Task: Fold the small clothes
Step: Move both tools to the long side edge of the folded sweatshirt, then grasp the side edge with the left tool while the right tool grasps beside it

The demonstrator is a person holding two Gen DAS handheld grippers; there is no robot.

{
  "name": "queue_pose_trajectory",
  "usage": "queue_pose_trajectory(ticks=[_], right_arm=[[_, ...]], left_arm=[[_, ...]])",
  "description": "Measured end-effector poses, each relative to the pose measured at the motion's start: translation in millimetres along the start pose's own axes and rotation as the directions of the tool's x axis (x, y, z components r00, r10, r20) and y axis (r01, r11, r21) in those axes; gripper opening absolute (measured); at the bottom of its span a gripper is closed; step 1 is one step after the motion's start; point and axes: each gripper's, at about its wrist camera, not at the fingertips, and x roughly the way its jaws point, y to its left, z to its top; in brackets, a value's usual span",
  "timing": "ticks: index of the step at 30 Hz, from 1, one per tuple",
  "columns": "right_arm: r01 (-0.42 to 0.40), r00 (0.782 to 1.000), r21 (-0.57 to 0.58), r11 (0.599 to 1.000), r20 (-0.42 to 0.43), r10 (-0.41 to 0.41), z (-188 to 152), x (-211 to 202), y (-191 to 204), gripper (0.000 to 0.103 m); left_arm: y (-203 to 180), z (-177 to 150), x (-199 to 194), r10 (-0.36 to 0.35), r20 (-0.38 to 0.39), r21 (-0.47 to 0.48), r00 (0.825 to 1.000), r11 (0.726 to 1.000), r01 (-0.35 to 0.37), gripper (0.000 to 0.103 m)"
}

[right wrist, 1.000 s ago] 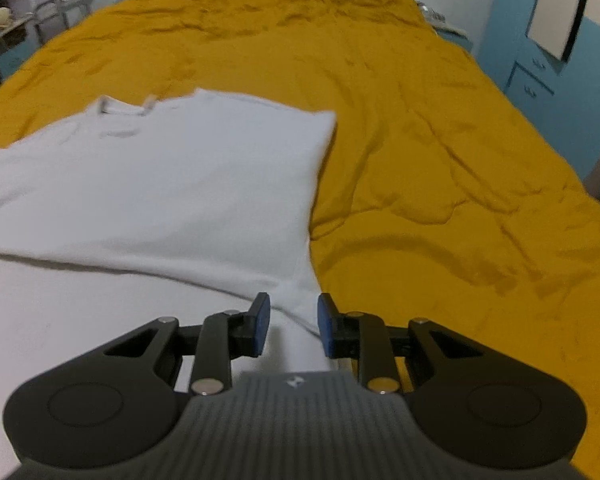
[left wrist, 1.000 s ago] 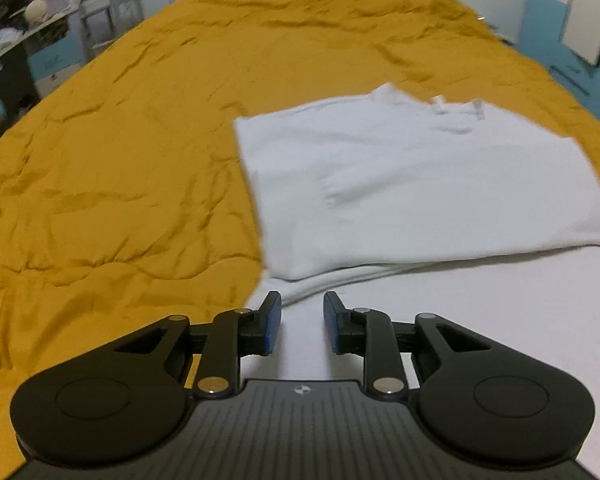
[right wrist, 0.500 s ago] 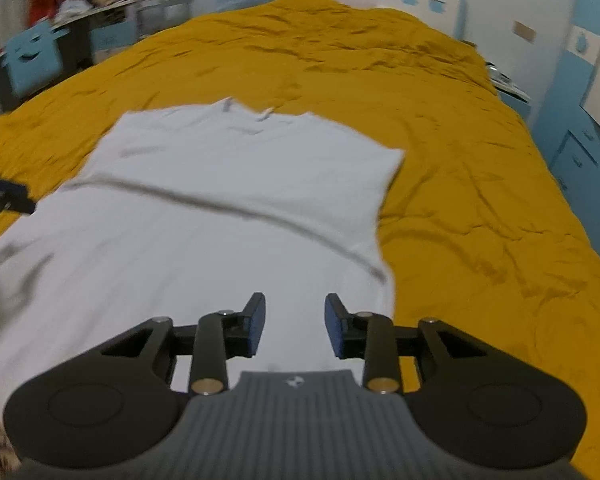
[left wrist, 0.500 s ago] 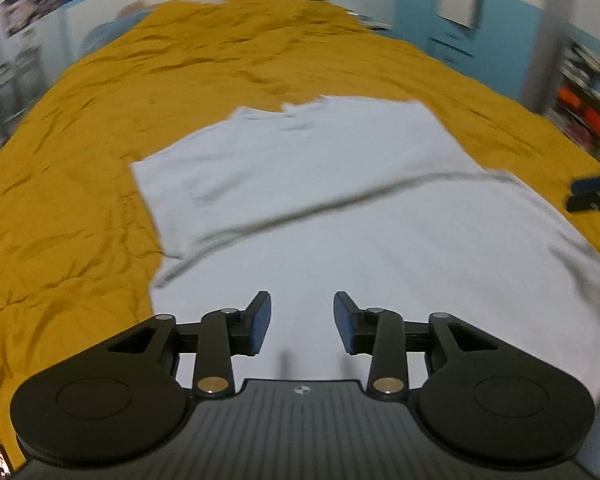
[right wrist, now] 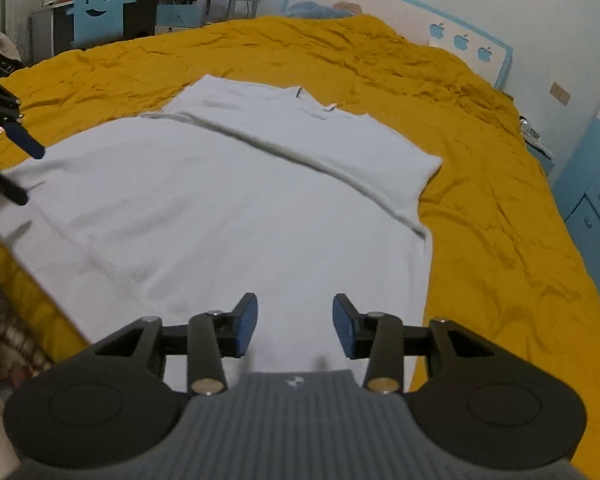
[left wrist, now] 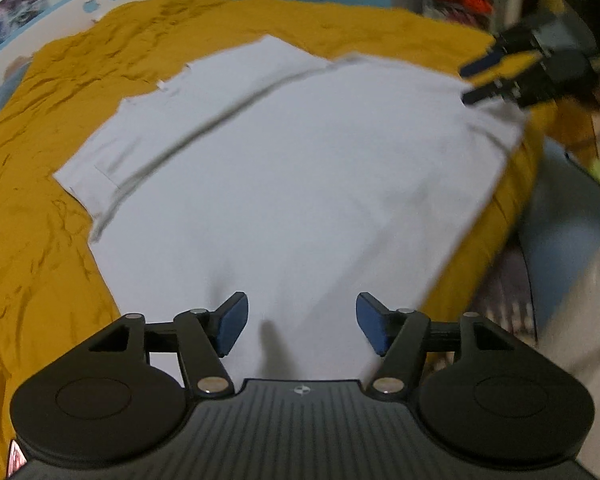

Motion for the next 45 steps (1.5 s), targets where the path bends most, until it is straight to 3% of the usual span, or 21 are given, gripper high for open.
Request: queue_pose_trajectory(ticks=[4, 8, 11, 15, 18, 24, 25, 27, 29, 34, 36, 41, 45], right_arm=[[0.003, 1.000, -0.008, 1.000, -0.024, -0.003, -15, -1, 7, 0.040], [0.011, 0.997, -0.072, 0.997, -0.072, -0.017, -26, 2, 14, 0.046], [0.017, 0.995, -0.117, 0.993, -0.099, -0.028, -32, 3, 18, 0.052], [0.017, 0.992, -0.166, 0.986, -0.122, -0.038, -38, 3, 22, 0.054], [0.012, 0.990, -0.181, 0.983, -0.138, -0.038, -42, 4, 23, 0.058], [0.006, 0.988, -0.201, 0.980, -0.152, -0.037, -43, 7, 25, 0.058], [0.005, 0.987, -0.206, 0.979, -0.154, -0.038, -42, 8, 25, 0.058], [0.003, 0.987, -0.212, 0.977, -0.159, -0.038, -42, 10, 26, 0.058], [0.001, 0.986, -0.219, 0.976, -0.163, -0.038, -42, 9, 26, 0.058], [-0.021, 0.983, -0.254, 0.967, -0.181, -0.026, -43, 7, 30, 0.059], [-0.029, 0.982, -0.275, 0.961, -0.186, -0.024, -44, 7, 34, 0.060], [-0.024, 0.982, -0.302, 0.953, -0.184, -0.033, -44, 7, 40, 0.060], [-0.015, 0.983, -0.319, 0.948, -0.180, -0.045, -45, 7, 41, 0.061]], left_arm=[[-14, -22, 6, 0.040, -0.072, 0.055, 0.997, 0.998, -0.036, 0.077], [-27, -34, 10, 0.115, -0.089, 0.132, 0.989, 0.986, -0.103, 0.077], [-41, -38, 17, 0.184, -0.089, 0.240, 0.979, 0.958, -0.158, 0.079], [-59, -46, 28, 0.284, -0.079, 0.394, 0.956, 0.890, -0.232, 0.086], [-67, -51, 32, 0.344, -0.061, 0.456, 0.937, 0.845, -0.280, 0.087], [-74, -48, 32, 0.375, -0.008, 0.463, 0.927, 0.823, -0.329, 0.087], [-76, -47, 33, 0.375, -0.007, 0.460, 0.927, 0.825, -0.330, 0.087], [-72, -45, 35, 0.341, -0.030, 0.442, 0.940, 0.848, -0.294, 0.069], [-69, -43, 33, 0.319, -0.034, 0.419, 0.947, 0.865, -0.277, 0.059], [-59, -37, 17, 0.262, -0.020, 0.340, 0.965, 0.909, -0.240, 0.011], [-54, -32, 13, 0.265, -0.005, 0.315, 0.964, 0.916, -0.250, 0.006], [-46, -23, 4, 0.278, 0.035, 0.254, 0.960, 0.926, -0.278, 0.005], [-34, -15, -2, 0.277, 0.055, 0.143, 0.959, 0.949, -0.282, 0.005]])
